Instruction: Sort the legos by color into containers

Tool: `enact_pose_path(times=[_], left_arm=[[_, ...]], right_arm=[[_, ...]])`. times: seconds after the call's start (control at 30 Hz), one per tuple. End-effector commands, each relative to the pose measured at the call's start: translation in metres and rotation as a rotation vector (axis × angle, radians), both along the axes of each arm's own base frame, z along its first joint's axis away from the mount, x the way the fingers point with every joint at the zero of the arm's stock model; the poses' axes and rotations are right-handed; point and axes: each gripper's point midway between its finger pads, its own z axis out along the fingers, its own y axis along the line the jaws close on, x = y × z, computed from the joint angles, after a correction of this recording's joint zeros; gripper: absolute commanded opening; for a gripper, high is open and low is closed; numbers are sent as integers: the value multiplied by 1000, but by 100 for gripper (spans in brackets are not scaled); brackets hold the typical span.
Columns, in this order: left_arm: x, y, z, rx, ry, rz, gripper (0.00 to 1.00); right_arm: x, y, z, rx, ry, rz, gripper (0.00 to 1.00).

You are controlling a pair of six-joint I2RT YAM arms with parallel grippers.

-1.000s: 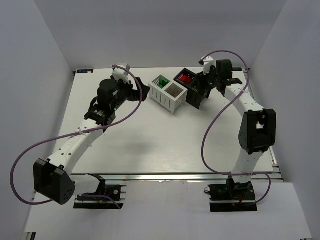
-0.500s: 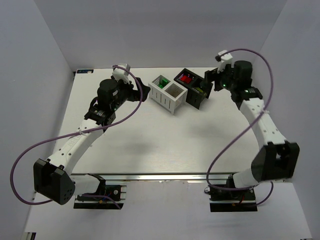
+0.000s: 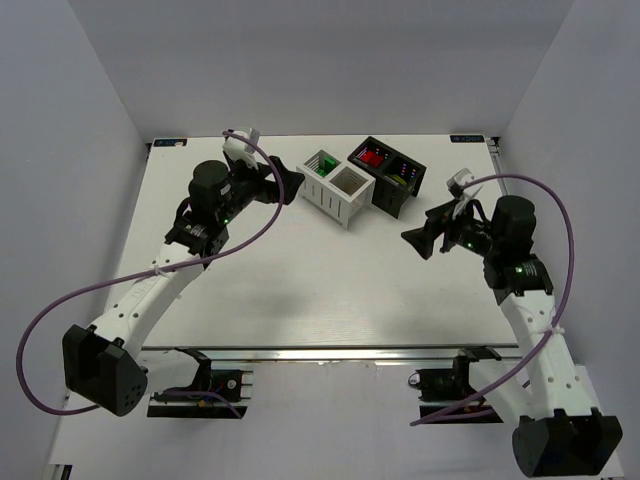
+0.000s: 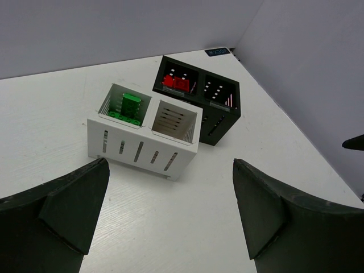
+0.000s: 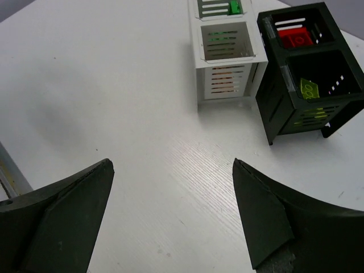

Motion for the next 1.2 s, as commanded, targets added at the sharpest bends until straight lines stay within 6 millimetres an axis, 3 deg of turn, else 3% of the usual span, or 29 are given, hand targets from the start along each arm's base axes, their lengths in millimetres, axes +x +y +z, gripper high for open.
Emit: enact_pose_path(times=[0.0,0.53,1.17], left_arm=[[-8,-2,12,-20,-31,-36,98],[-12,-6,16,-37,-41,-63,98],[-11,-5,14,-26,-43,-58,98]], right_arm=[[-10,4,21,18,-129,44,89],[23,-23,9,102,-105,-222,89],[24,-23,8,104,-103,-223,89]])
